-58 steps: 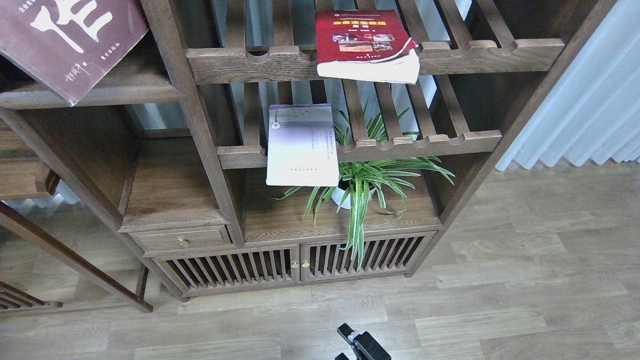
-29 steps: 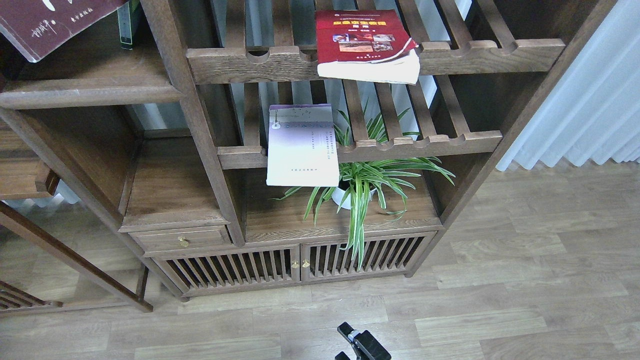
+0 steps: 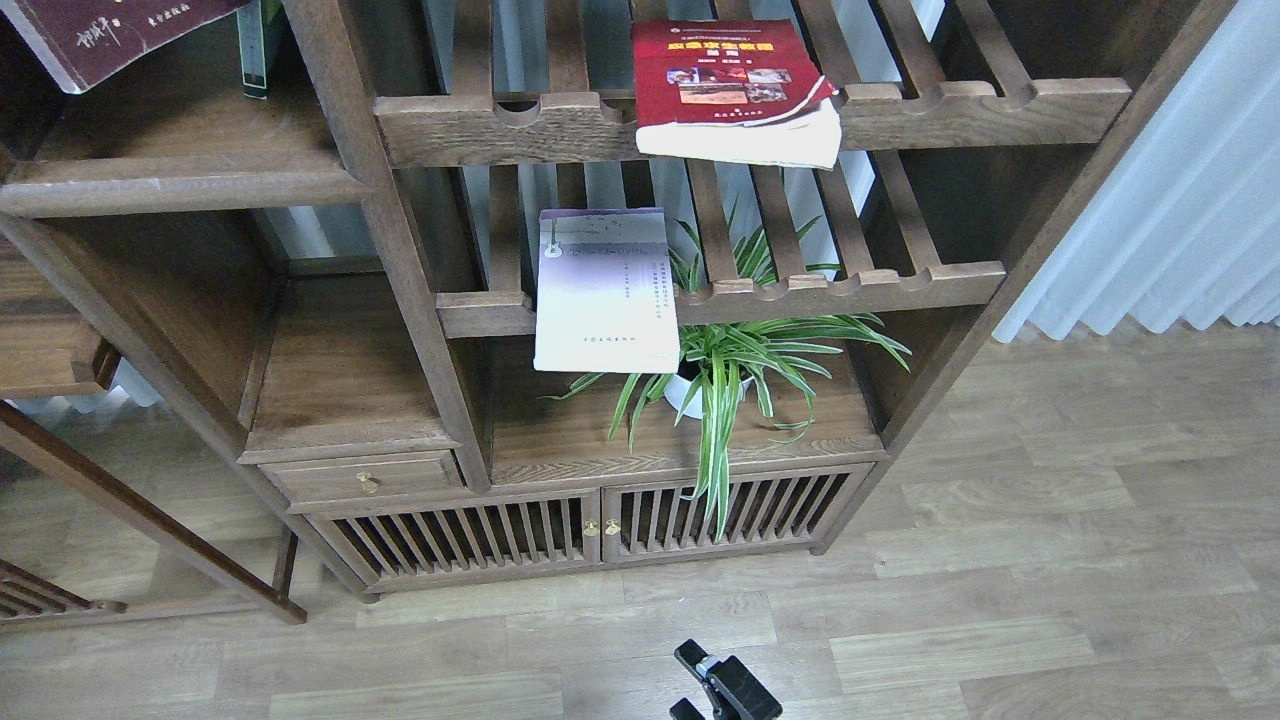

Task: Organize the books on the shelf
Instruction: 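Insert the dark red book upright into the upper shelf with the left gripper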

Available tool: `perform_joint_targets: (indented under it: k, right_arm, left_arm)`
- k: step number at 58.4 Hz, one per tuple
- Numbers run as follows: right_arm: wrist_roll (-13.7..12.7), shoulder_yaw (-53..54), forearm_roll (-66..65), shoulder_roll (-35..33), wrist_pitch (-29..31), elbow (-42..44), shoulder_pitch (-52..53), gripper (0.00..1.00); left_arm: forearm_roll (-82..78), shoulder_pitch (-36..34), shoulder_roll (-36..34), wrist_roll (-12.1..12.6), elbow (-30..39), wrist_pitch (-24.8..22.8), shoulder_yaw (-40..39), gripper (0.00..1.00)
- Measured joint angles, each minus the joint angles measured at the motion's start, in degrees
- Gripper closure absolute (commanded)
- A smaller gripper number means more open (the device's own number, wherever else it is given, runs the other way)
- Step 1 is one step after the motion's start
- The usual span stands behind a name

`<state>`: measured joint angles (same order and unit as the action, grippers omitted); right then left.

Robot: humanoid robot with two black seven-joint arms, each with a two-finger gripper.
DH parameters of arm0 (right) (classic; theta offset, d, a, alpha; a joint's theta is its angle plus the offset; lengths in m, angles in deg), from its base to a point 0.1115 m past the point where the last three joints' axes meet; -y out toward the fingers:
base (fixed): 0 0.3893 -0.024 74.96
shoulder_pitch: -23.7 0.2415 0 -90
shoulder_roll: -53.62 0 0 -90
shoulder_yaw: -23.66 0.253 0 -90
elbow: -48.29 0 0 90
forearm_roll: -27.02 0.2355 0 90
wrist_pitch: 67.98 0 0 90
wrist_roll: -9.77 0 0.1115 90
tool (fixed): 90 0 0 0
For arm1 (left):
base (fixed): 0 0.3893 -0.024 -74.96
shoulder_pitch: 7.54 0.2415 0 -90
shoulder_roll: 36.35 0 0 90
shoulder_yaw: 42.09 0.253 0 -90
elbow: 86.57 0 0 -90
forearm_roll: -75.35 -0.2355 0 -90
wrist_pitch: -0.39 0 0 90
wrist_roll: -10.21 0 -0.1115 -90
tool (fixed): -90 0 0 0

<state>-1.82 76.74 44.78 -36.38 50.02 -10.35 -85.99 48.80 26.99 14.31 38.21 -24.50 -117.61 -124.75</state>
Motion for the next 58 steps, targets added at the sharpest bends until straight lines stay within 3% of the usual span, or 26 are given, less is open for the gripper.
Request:
perform_joint_targets:
  k: [22,41,58]
  right_arm:
    - [0.0,0.0,0.0,0.0,0.0,-0.3,0.0,0.01]
    - [0.0,0.0,0.0,0.0,0.0,-0.2,0.0,0.01]
    - [0.0,0.0,0.0,0.0,0.0,0.2,0.5,0.01]
  left_arm:
    - [-2.8,-11.1,0.4,0.0,-6.9,0.0,9.2,0.92]
    - [4.5,-10.6,0.5,0.0,-5.3,0.0,10.6,0.94]
    - [15.4,-5.5,-4.5,0.0,2.4,0.0,11.0,0.94]
